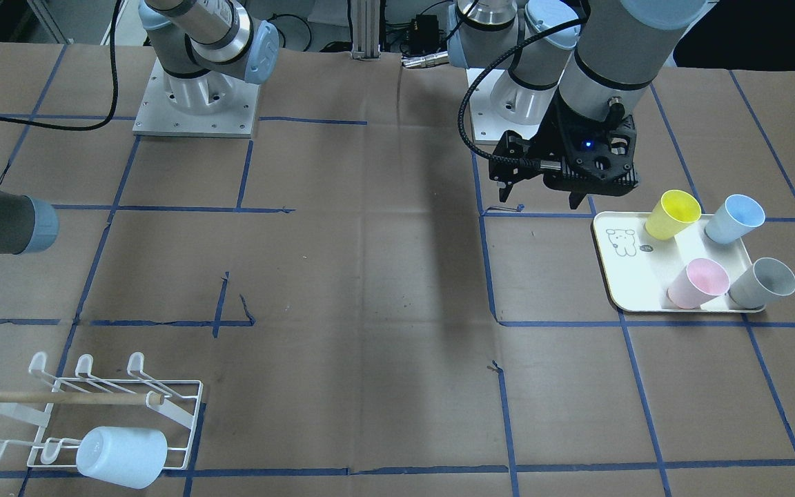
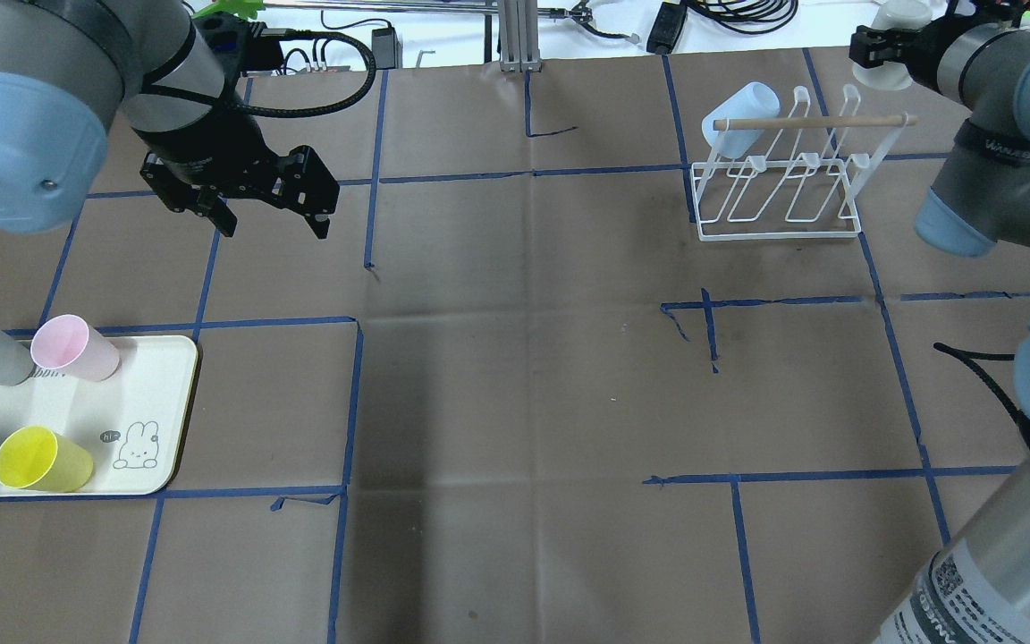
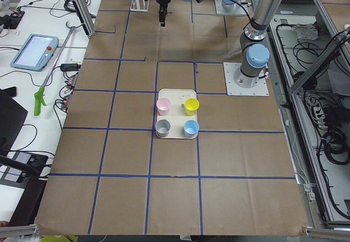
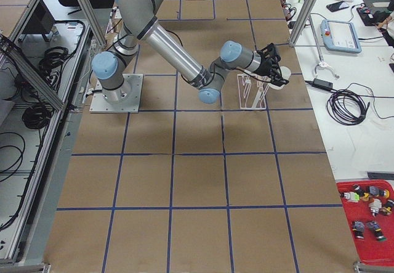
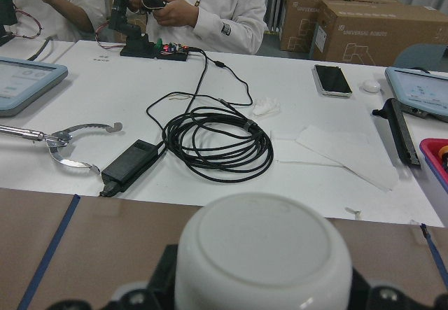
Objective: Transfer IKEA cup to right arm and place on rack
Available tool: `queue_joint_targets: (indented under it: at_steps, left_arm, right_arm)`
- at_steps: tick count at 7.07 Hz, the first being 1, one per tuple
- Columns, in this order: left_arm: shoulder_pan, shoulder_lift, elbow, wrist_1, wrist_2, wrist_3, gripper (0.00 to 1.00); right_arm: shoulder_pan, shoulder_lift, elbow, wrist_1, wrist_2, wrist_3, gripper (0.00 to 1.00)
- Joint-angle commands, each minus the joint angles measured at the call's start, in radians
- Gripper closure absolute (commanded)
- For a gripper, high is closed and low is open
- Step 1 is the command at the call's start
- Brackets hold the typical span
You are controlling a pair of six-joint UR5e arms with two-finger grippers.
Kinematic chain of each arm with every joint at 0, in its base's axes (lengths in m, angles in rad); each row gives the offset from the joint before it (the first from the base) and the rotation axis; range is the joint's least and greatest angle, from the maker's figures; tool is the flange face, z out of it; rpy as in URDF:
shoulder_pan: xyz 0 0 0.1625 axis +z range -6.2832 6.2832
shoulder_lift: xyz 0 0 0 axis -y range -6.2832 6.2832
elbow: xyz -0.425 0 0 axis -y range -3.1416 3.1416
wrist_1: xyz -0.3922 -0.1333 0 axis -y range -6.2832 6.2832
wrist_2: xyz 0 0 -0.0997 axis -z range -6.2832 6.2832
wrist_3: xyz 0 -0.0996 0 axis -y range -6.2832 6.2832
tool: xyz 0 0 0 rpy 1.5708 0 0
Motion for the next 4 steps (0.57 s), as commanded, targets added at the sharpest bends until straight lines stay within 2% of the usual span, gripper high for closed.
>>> queue_joint_targets:
  at_steps: [1, 4]
  left_arm:
    - [-0.001, 0.009, 0.001, 0.003, 0.0, -0.001, 0.0]
    - [-0.001, 0.009, 0.001, 0.003, 0.0, -0.001, 0.0]
  right_arm:
    - [0.013, 0.034, -0.005, -0.051, 0.0, 0.005, 0.91]
    - [0.037, 0.044, 0.007, -0.073, -0.005, 0.01, 0.91]
